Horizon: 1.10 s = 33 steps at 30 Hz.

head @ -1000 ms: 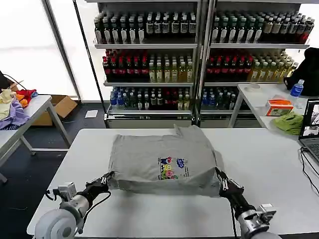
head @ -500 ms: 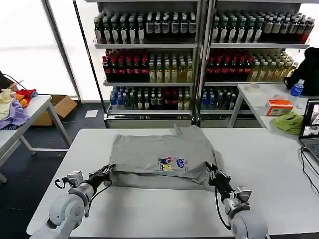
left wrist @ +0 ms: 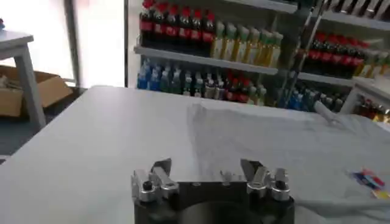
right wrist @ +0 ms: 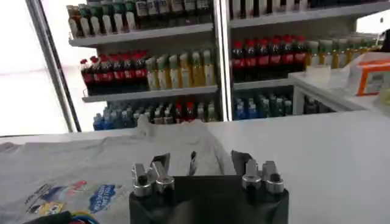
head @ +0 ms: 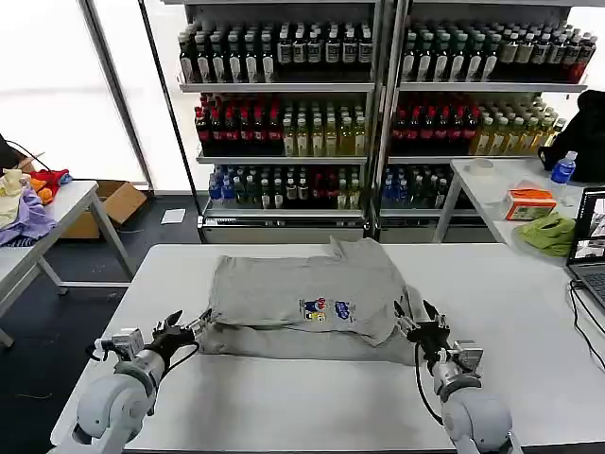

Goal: Fold and organize the clothes.

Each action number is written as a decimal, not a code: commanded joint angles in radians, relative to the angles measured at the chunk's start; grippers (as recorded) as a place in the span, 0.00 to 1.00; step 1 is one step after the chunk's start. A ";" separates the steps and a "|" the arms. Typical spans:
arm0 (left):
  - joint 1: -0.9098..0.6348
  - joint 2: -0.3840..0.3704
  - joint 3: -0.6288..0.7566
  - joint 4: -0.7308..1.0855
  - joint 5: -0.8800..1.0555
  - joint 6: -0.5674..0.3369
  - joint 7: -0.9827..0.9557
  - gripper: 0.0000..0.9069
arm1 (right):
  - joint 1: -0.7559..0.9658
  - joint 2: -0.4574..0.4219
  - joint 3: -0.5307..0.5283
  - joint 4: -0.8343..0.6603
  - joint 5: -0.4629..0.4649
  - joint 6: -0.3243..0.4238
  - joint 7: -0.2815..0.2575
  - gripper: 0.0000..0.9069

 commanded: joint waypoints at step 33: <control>0.131 -0.061 0.036 0.062 0.188 -0.173 0.141 0.01 | -0.111 -0.042 -0.030 -0.018 0.001 -0.060 0.047 0.00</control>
